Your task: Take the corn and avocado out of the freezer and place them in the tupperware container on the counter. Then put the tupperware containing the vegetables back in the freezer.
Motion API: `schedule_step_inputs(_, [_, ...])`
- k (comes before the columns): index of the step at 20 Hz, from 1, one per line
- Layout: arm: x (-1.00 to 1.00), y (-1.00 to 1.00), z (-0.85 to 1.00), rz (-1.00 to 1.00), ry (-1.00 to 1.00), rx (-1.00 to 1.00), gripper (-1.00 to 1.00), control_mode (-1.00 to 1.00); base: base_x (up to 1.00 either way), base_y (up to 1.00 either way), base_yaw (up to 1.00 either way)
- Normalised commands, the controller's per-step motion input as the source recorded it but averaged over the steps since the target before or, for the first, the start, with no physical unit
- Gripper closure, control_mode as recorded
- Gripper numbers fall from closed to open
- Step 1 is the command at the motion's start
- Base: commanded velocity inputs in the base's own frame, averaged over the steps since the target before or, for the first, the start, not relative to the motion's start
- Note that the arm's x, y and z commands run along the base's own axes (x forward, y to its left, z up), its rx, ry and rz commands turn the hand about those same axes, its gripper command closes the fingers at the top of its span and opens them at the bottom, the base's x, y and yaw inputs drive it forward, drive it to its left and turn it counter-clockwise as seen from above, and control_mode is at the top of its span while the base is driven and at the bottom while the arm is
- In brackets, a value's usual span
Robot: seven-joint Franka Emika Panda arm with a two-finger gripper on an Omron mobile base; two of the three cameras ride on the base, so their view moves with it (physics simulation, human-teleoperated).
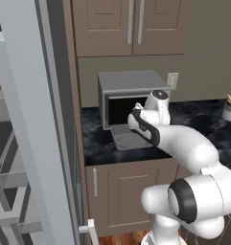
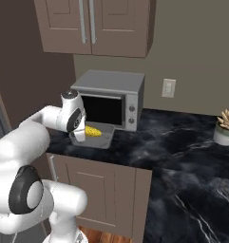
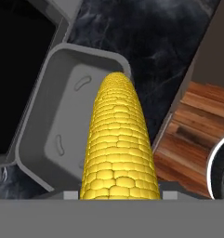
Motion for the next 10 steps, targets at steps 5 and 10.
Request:
schedule_step_inputs(5, [0.42, 0.01, -0.13, 0.00, 0.01, 0.03, 1.00, -1.00, 0.00, 0.00, 0.00])
schedule_step_inputs(10, [0.35, 0.07, -0.26, 0.00, 0.03, 0.02, 1.00, -1.00, 0.00, 0.00, 0.00])
